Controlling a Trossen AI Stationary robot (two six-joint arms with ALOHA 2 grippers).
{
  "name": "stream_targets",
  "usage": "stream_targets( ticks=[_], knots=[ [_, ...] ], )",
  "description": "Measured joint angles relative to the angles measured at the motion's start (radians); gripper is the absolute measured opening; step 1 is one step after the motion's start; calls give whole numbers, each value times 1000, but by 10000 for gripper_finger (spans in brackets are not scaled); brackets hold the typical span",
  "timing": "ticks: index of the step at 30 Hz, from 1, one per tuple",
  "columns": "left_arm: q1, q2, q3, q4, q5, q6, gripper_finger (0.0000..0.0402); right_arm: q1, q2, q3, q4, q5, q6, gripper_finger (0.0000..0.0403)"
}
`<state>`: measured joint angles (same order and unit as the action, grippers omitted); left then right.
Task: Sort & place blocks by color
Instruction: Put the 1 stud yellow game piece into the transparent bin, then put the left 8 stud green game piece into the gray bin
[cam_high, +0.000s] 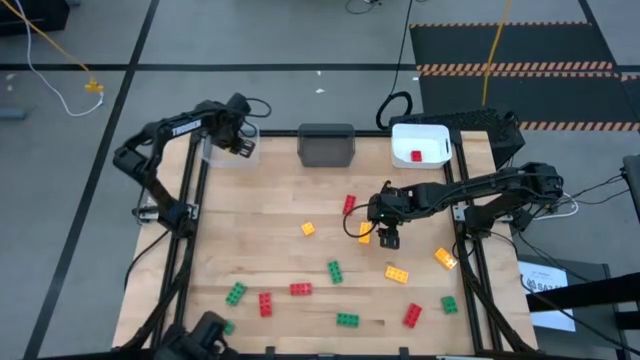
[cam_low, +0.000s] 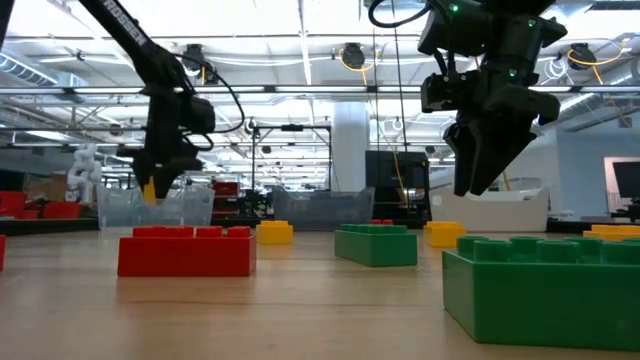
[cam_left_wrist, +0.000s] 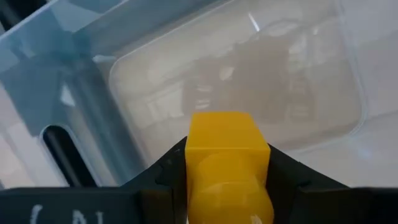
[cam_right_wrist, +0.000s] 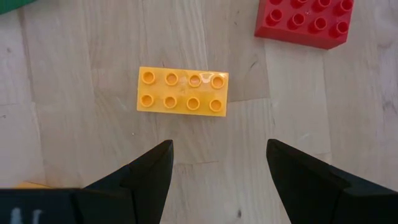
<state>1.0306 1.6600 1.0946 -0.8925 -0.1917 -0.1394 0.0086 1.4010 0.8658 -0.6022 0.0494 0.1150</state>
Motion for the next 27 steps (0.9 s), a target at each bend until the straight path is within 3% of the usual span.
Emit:
stream_targets(
  ticks=[19,27],
  knots=[
    [-38,-5,2,0,8,45,246,0,0,0,0,0,0,251],
    [-80,-15,236,-296,6,59,257,0,0,0,0,0,0,251]
  ],
)
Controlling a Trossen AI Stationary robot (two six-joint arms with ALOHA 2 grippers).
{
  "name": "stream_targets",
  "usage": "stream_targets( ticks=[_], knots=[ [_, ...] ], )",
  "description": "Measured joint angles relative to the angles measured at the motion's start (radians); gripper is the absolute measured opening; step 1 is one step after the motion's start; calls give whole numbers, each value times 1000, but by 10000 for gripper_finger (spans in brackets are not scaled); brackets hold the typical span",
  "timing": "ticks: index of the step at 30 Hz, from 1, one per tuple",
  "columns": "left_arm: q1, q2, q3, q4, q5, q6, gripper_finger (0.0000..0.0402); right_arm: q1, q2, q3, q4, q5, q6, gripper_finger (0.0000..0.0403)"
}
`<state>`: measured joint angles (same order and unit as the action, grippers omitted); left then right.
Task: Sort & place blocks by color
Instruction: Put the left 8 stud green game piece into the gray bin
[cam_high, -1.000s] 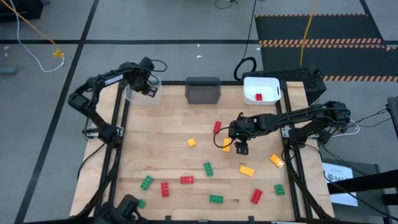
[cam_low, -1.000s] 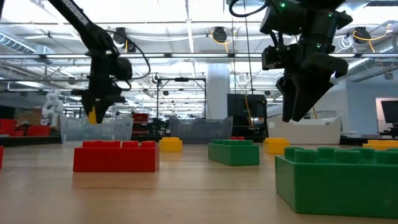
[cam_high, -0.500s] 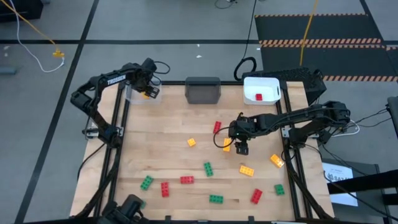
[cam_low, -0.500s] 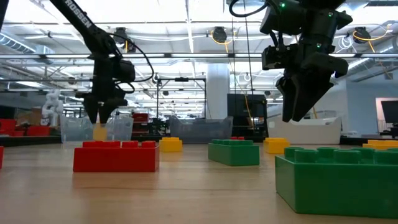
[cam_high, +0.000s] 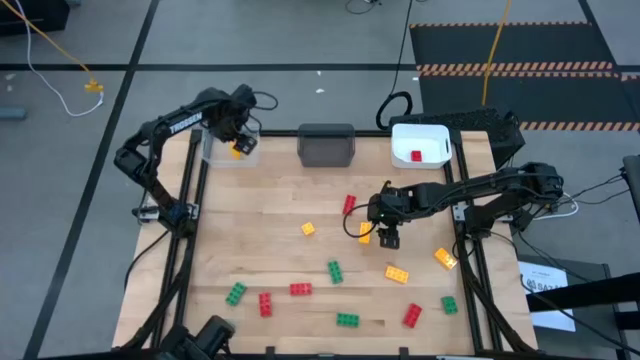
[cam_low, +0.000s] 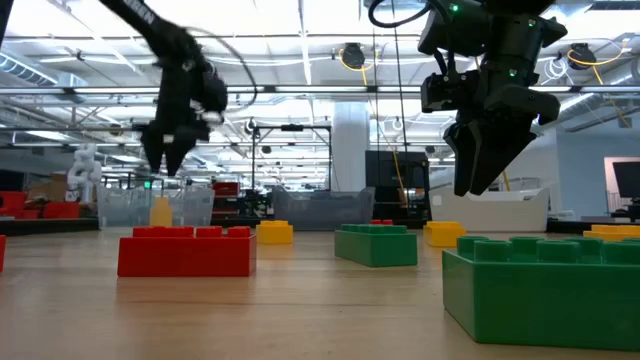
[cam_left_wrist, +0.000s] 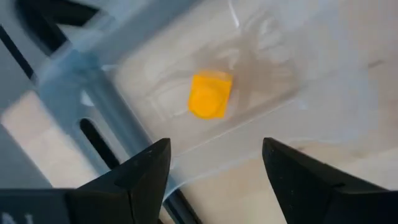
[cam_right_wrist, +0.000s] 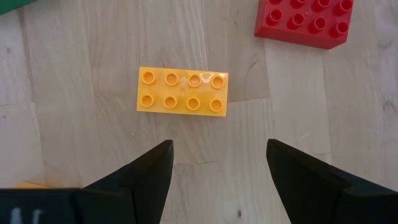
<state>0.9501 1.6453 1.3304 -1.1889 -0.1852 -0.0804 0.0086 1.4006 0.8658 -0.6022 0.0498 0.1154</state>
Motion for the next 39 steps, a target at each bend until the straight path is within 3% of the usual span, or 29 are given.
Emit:
stream_targets(
  ticks=[3,7,10,16,22,30,39],
  knots=[
    [-50,-42,88,-37,-4,-16,257,0,0,0,0,0,3,251],
    [-178,-120,114,-29,65,-5,257,0,0,0,0,0,-7,251],
    [-310,-161,114,-61,116,-14,257,0,0,0,0,0,-21,251],
    [-604,-175,110,-133,100,-168,257,0,0,0,0,0,-20,251],
    [-867,-176,32,-91,98,-321,257,0,0,0,-5,0,-9,251],
    [-1133,-176,-149,-23,92,-684,257,0,0,0,-16,-2,-15,251],
    [-1454,-175,-277,112,174,-1192,257,0,0,0,38,-1,6,251]
  ],
)
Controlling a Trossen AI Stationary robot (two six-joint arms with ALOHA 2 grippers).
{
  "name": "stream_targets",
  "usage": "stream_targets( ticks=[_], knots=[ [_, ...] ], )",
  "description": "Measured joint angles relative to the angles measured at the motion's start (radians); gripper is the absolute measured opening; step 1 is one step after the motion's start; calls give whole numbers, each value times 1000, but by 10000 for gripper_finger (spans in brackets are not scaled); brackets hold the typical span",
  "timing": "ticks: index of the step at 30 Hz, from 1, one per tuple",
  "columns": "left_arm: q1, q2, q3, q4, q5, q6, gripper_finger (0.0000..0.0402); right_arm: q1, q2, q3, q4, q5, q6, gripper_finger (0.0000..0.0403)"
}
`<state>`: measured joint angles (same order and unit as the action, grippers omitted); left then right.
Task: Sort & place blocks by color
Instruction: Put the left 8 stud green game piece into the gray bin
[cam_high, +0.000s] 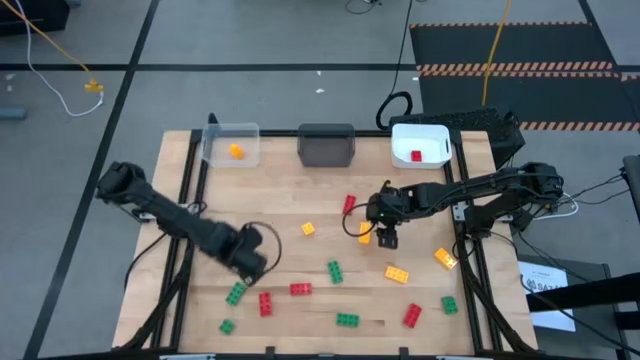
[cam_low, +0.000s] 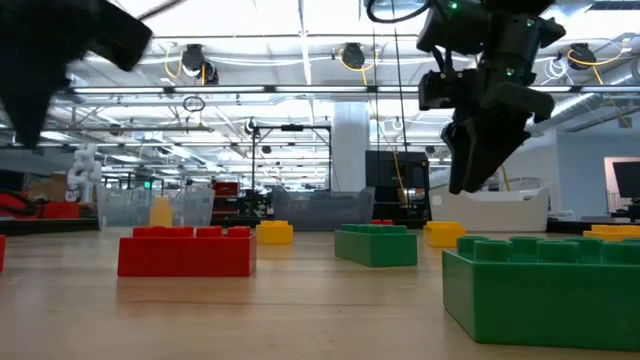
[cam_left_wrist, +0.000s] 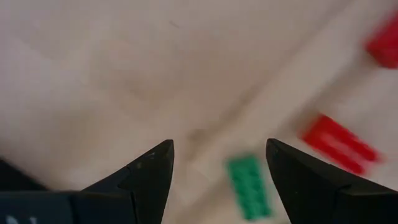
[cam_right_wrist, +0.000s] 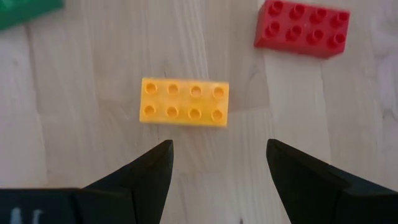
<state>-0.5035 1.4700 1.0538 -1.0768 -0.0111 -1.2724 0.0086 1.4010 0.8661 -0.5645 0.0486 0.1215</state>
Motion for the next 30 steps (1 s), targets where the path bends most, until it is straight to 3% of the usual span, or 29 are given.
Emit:
stream_targets(
  ticks=[5,11,30],
  knots=[
    [-139,0,-8,113,-13,-237,257,0,0,0,21,-1,1,251],
    [-234,22,-9,99,-23,-421,257,0,0,0,9,-2,30,251],
    [-255,247,-9,169,86,-412,257,0,0,0,15,-2,32,251]
  ],
)
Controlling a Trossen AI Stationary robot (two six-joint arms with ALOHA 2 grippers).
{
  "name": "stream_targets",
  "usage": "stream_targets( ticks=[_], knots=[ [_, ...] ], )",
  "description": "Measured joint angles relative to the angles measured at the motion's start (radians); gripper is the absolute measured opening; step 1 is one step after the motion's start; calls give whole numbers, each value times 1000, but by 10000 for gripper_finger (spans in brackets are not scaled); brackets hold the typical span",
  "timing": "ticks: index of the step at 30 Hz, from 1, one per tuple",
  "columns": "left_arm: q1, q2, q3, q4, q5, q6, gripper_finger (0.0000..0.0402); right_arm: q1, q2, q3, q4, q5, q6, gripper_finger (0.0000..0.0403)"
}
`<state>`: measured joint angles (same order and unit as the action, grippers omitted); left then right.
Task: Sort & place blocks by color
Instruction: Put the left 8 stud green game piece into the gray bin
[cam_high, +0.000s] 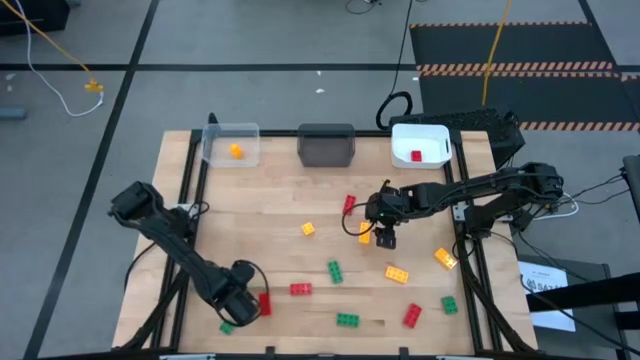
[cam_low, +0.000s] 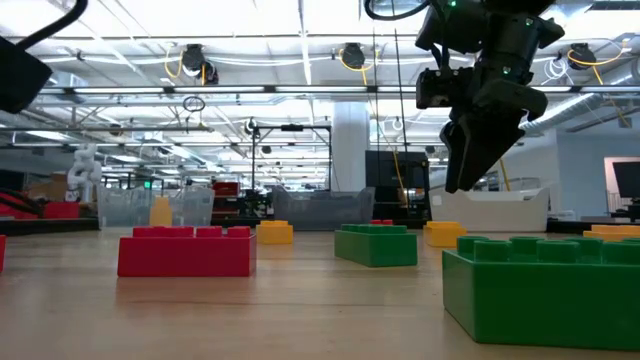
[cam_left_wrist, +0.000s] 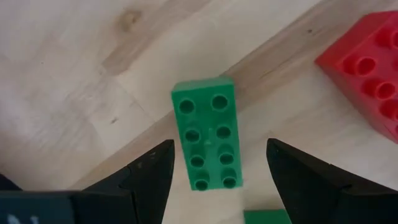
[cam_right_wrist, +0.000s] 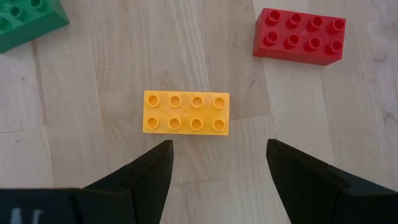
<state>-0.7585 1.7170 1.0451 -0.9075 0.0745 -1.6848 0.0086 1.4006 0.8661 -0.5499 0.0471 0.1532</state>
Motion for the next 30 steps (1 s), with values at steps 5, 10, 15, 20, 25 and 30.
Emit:
stream_targets(
  ticks=[5,10,15,20,25,30],
  knots=[
    [5,31,-8,4,4,0,257,0,0,0,0,0,11,251],
    [14,57,-54,91,63,4,218,0,0,0,0,0,11,251],
    [33,38,-69,102,71,58,142,0,0,0,0,0,11,251],
    [86,-50,-76,73,-24,139,142,0,0,0,0,0,11,251],
    [194,-177,-76,-66,-150,256,142,0,0,0,28,0,36,251],
    [372,-301,-73,-42,-306,492,142,0,0,0,104,1,35,251]
  ],
)
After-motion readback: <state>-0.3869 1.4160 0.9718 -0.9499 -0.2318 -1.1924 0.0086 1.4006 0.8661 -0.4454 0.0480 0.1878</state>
